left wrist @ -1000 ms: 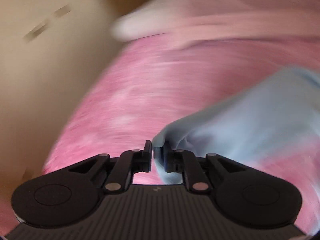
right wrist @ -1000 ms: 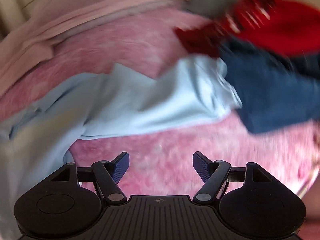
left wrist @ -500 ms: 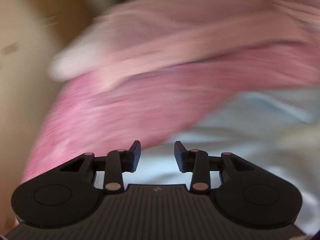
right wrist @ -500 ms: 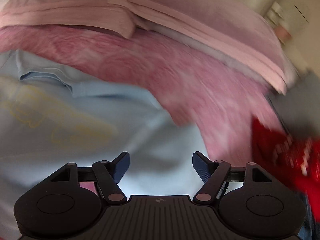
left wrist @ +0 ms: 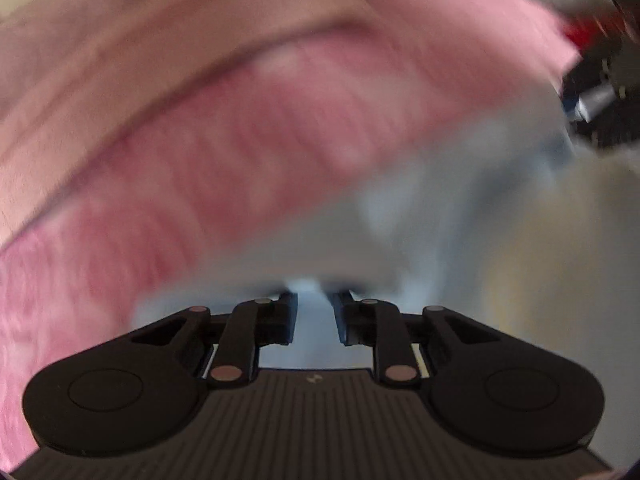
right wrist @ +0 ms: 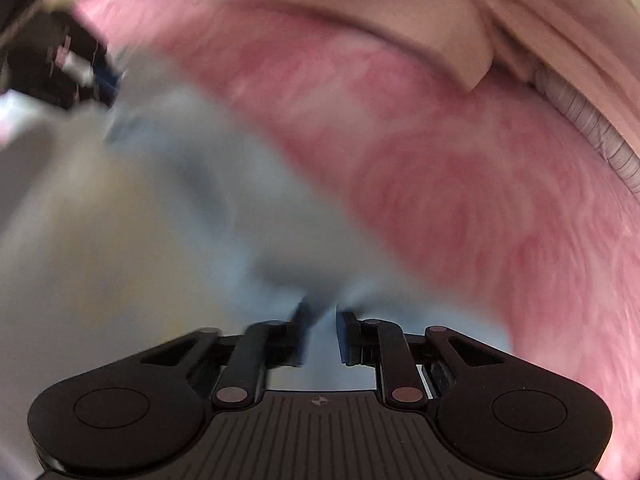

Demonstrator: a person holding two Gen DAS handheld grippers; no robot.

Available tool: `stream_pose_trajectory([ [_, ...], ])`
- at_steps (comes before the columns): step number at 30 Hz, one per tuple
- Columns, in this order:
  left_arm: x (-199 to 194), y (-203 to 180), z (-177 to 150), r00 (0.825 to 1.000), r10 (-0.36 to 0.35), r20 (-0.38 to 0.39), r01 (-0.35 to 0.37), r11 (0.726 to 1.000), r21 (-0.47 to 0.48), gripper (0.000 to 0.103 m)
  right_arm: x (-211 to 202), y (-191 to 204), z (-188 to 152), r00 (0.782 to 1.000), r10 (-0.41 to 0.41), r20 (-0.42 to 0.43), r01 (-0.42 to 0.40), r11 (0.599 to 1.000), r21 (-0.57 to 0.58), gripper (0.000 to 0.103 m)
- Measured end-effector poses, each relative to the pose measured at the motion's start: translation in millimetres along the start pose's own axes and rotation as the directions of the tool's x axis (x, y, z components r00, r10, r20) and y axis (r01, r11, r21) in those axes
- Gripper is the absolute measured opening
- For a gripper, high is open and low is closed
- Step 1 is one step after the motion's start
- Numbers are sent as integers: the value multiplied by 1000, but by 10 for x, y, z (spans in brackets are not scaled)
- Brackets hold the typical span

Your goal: Fold clothes

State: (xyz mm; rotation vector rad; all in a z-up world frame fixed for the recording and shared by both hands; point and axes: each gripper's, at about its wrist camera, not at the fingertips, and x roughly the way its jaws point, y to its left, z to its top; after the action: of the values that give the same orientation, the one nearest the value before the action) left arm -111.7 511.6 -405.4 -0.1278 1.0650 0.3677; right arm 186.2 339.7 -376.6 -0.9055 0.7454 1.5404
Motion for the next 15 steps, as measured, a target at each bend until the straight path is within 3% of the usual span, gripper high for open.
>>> stream_pose_trajectory([
  [1,-8,75,37,1000,16,15,-15,999,-39,16,26,-138,138,996,-75,50,72,995,72,18],
  [3,-23,226,110,998,49,44,-44,992,-117,16,40,-431,378,957,-267,114,237,945,224,18],
  [5,-39,377,184,994,85,70,-70,978,-196,16,-53,-651,488,928,-352,124,297,898,323,18],
  [6,-46,452,221,991,103,82,-82,969,-235,16,-120,-733,490,935,-334,116,273,890,366,18],
  [10,-123,693,244,982,161,103,-115,928,-355,17,-418,-666,100,983,-135,123,67,894,444,18],
  [13,-421,529,-412,994,112,16,-101,937,-335,17,-690,-383,-374,994,-26,106,-29,873,487,18],
  [15,-640,412,-863,996,79,-42,-88,936,-340,17,-902,-147,-772,996,22,91,-69,834,547,18],
])
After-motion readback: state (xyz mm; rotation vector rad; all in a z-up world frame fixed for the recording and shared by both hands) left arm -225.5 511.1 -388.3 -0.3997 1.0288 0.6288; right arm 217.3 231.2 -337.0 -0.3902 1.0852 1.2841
